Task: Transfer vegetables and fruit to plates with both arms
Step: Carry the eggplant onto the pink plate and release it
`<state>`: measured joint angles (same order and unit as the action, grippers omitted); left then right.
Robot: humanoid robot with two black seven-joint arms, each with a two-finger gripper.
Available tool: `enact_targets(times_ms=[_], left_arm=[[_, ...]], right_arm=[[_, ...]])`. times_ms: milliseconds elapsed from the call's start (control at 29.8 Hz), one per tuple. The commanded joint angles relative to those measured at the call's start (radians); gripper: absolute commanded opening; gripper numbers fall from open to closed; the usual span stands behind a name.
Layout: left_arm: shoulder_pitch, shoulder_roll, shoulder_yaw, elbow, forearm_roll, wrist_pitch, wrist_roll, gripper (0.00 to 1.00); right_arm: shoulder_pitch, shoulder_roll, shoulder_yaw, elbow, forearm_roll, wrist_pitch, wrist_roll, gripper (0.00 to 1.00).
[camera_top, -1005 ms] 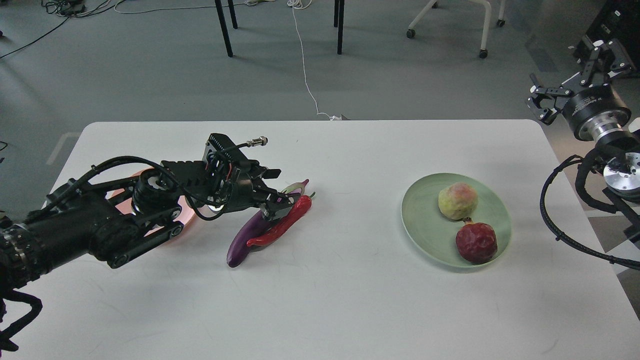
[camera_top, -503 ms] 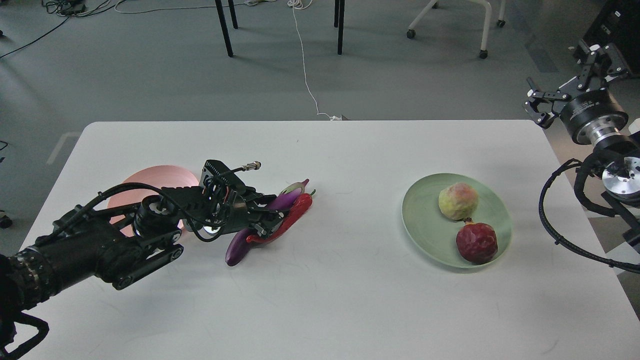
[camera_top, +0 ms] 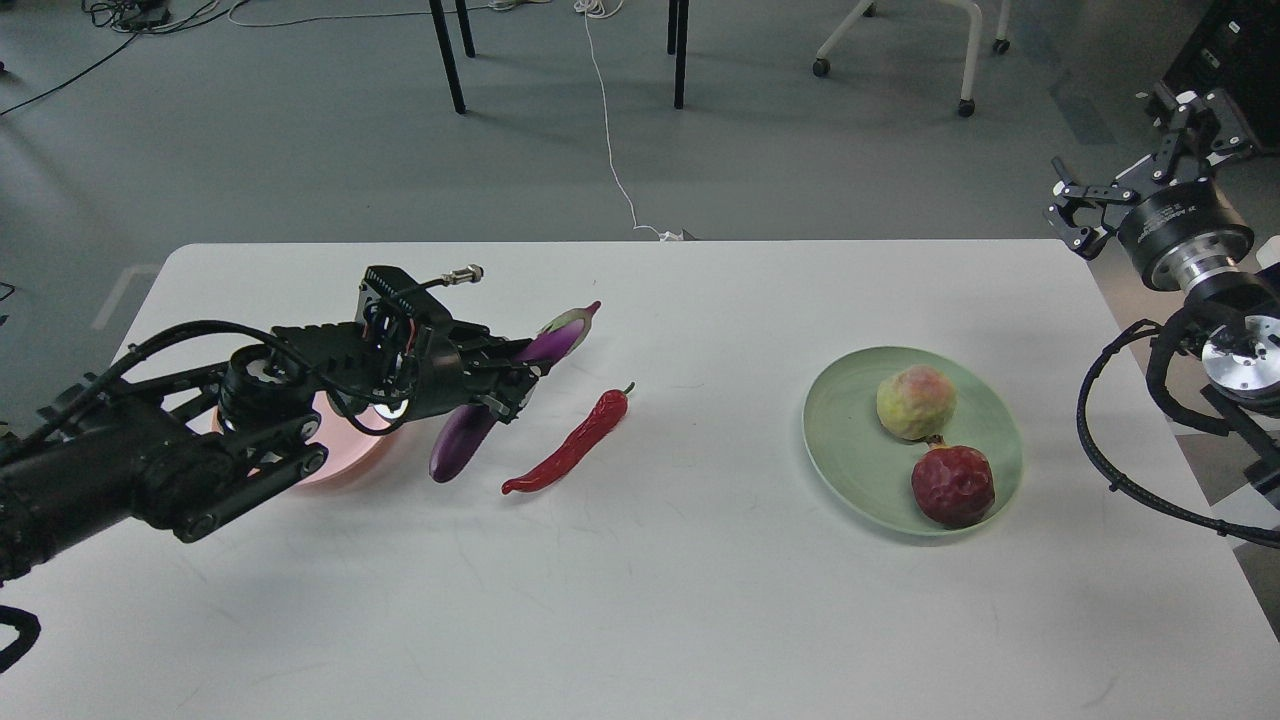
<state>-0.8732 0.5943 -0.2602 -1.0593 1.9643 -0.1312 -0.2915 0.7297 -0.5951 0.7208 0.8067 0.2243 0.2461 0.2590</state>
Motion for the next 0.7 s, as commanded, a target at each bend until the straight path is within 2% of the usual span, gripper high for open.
enact_targets(times_ms=[0, 67, 168, 335, 469, 503, 536, 603, 670], left_arm=[[-0.01, 0.11, 0.007, 0.002, -0.027, -0.001, -0.012, 0.1], [-0.006, 0.151, 0.009, 0.004, -0.028, -0.001, -0.017, 0.11], [0.009, 0.186, 0.013, 0.028, -0.03, -0.001, -0.049, 0.11], [0.062, 0.179, 0.044, 0.168, -0.028, 0.004, -0.058, 0.11], [0.072, 0.162, 0.053, 0.208, -0.033, 0.007, -0.078, 0.14], [0.079, 0.156, 0.053, 0.225, -0.035, 0.01, -0.078, 0.16], [0.083, 0.148, 0.055, 0.248, -0.041, 0.016, -0.077, 0.21], [0.088, 0.13, 0.055, 0.269, -0.073, 0.034, -0.077, 0.37], [0.088, 0.111, 0.059, 0.272, -0.111, 0.038, -0.074, 0.43]], right_arm=[[0.0, -0.003, -0.001, 0.0, 0.0, 0.001, 0.0, 0.99], [0.0, -0.003, -0.003, 0.0, 0.0, 0.001, 0.0, 0.99], [0.0, 0.0, -0.011, 0.0, -0.003, -0.001, -0.001, 0.99], [0.002, 0.008, -0.012, 0.003, -0.006, -0.002, -0.001, 0.99], [0.002, 0.008, -0.014, 0.003, -0.008, -0.002, 0.0, 0.99], [0.002, 0.008, -0.014, 0.002, -0.008, -0.002, -0.001, 0.99], [0.002, 0.008, -0.014, 0.002, -0.008, -0.002, -0.001, 0.99], [0.0, 0.008, -0.014, 0.002, -0.01, -0.001, -0.001, 0.99], [0.0, 0.009, -0.015, 0.002, -0.019, -0.002, -0.001, 0.99]])
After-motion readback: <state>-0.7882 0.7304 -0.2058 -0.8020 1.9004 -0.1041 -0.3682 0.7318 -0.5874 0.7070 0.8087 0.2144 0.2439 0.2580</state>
